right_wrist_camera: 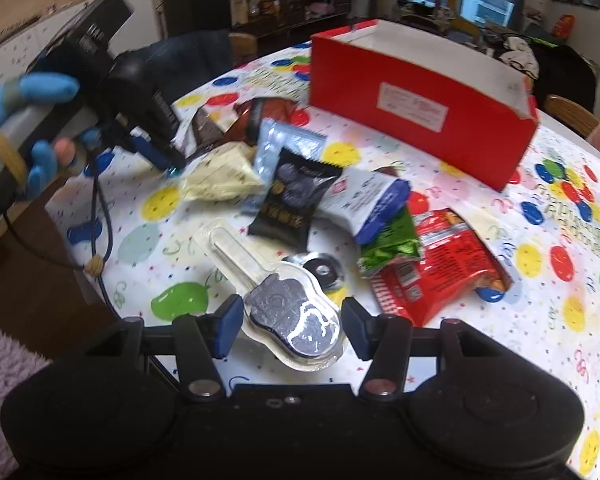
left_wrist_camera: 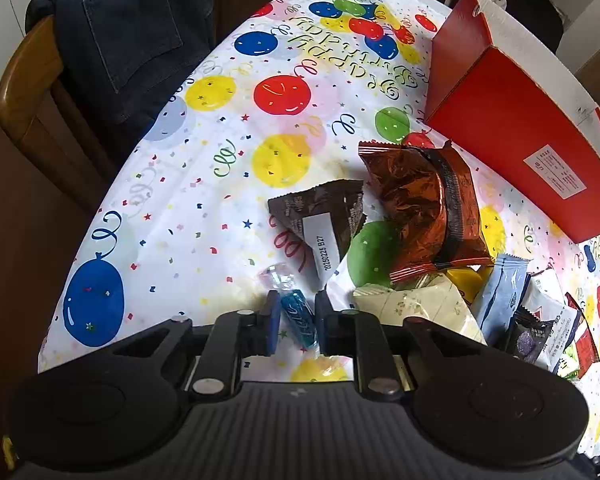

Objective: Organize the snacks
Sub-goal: 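Grasp the blue-wrapped candy with the left tool while the right tool grasps the clear lollipop candy, then carry both candies into the red box and open both tools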

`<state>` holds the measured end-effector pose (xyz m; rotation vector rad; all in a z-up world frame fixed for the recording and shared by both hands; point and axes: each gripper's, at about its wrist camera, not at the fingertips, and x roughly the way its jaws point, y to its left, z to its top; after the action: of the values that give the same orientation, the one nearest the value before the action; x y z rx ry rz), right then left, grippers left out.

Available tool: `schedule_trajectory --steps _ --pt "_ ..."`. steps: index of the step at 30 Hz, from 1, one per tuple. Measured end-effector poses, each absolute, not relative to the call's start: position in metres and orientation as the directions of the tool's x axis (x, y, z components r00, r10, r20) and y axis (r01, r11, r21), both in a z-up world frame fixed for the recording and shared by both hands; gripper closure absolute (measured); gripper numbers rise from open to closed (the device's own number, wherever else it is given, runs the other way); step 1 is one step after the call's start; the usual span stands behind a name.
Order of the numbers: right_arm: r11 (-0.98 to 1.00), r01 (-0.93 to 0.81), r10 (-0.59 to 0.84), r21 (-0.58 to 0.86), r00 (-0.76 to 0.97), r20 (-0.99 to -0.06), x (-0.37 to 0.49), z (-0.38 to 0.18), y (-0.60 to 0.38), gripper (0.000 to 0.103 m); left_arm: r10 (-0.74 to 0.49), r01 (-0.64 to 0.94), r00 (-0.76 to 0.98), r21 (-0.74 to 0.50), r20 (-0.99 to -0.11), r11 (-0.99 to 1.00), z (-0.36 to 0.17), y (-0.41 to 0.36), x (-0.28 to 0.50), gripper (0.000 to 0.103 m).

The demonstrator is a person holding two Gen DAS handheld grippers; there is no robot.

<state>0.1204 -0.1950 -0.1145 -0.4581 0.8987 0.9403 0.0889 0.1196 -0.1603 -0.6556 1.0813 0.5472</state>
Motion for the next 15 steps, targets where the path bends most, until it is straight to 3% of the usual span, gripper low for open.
schedule_trajectory --steps 15 --pt "0.660 -0.749 0.511 0.059 0.389 -0.766 0.144 -0.075 -0.207 0.050 0.036 -0.651 0.456 -0.305 -0.889 0.695 -0.130 0.120 0.057 0.091"
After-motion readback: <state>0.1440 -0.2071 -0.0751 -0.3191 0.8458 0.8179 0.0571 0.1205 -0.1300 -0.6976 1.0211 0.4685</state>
